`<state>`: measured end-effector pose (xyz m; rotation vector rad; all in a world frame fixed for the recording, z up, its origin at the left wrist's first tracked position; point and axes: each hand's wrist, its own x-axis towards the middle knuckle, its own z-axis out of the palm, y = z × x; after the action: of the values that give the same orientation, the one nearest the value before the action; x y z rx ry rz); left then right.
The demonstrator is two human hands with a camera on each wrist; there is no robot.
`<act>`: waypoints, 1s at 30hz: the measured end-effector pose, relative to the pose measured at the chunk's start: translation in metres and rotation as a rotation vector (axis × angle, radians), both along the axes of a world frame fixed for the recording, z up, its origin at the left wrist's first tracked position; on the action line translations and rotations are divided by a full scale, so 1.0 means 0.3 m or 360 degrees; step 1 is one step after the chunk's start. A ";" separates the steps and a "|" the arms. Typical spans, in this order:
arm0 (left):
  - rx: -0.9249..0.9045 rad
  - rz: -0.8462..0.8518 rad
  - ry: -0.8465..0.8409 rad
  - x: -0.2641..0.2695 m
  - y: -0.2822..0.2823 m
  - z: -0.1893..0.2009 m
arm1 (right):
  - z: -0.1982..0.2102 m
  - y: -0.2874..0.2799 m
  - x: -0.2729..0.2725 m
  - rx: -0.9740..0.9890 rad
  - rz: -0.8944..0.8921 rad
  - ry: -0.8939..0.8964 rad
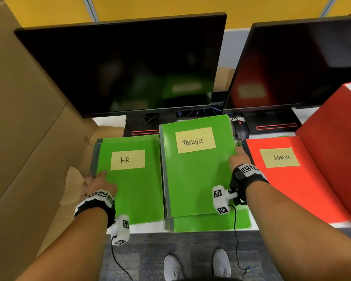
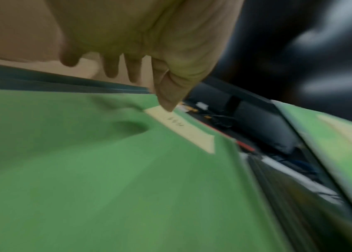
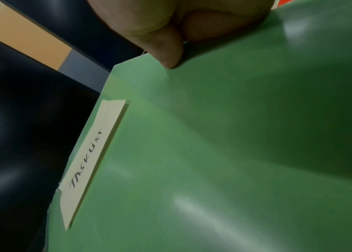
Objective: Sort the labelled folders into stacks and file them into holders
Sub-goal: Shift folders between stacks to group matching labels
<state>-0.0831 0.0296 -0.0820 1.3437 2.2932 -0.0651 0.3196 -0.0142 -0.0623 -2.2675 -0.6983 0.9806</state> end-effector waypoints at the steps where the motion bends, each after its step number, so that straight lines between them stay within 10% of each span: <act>1: 0.0115 -0.0054 -0.0059 0.036 0.001 0.015 | 0.003 0.005 -0.006 0.0031 -0.0013 0.0022; 10: 0.0301 -0.0278 -0.1271 0.313 0.004 0.191 | 0.148 0.051 -0.079 0.0398 0.0277 -0.0144; 17: 0.0618 -0.0014 -0.1209 0.347 0.026 0.228 | 0.160 0.040 -0.087 0.0701 0.0326 0.0065; 24: 0.0911 0.0339 -0.1068 0.343 0.022 0.265 | -0.028 -0.081 0.028 -0.0514 0.0631 -0.0437; 30: 0.0866 0.0437 -0.1041 0.349 0.016 0.265 | -0.118 -0.140 -0.006 -0.0839 0.0554 -0.0695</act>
<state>0.0216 0.0345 -0.0024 1.0385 1.9411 0.9975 0.3179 -0.0561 -0.0976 -2.9405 -1.1592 0.9049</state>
